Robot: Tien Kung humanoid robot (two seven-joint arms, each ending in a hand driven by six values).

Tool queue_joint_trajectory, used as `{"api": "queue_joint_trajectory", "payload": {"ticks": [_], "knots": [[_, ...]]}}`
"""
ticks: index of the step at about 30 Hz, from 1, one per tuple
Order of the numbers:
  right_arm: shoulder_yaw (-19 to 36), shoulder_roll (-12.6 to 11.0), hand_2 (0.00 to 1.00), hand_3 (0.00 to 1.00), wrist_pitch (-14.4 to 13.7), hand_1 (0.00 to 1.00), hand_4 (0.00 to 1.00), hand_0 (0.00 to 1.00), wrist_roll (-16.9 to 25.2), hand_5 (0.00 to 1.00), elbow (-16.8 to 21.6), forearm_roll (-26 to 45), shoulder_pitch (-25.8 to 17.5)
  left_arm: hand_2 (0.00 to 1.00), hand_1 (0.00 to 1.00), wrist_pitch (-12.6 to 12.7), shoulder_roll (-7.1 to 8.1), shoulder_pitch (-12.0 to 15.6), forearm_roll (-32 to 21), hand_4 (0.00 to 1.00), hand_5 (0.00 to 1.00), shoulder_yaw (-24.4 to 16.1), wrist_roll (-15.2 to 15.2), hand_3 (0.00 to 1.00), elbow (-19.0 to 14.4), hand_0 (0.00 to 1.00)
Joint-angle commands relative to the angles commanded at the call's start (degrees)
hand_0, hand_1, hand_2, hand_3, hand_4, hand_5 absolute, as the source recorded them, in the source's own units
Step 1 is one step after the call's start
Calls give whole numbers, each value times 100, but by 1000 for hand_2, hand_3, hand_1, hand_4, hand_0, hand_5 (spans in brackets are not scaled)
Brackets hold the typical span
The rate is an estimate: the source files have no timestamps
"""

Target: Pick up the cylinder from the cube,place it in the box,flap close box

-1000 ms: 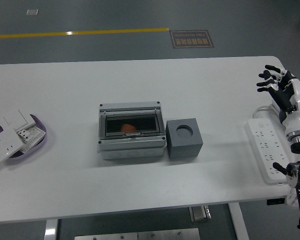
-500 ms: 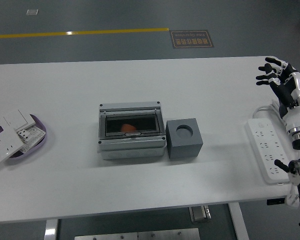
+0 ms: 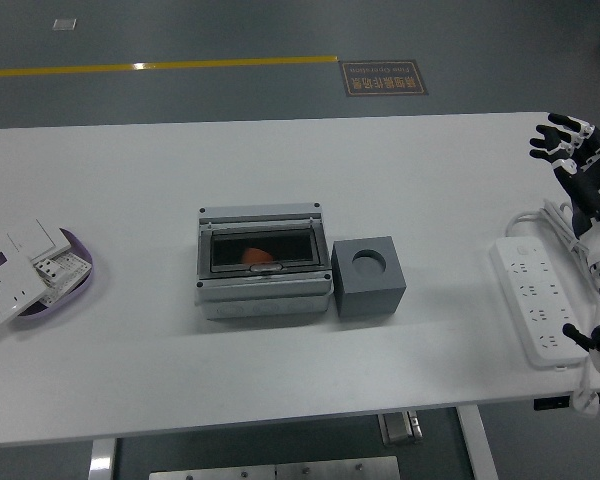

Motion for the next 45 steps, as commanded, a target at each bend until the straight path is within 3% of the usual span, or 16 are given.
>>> {"api": "queue_joint_trajectory", "payload": {"ticks": [45], "knots": [[-118, 36, 675, 673, -46, 666, 751, 711, 49, 251, -30, 8, -19, 582, 666, 6, -3, 11, -11, 715, 285, -14, 5, 639, 0, 637]]}}
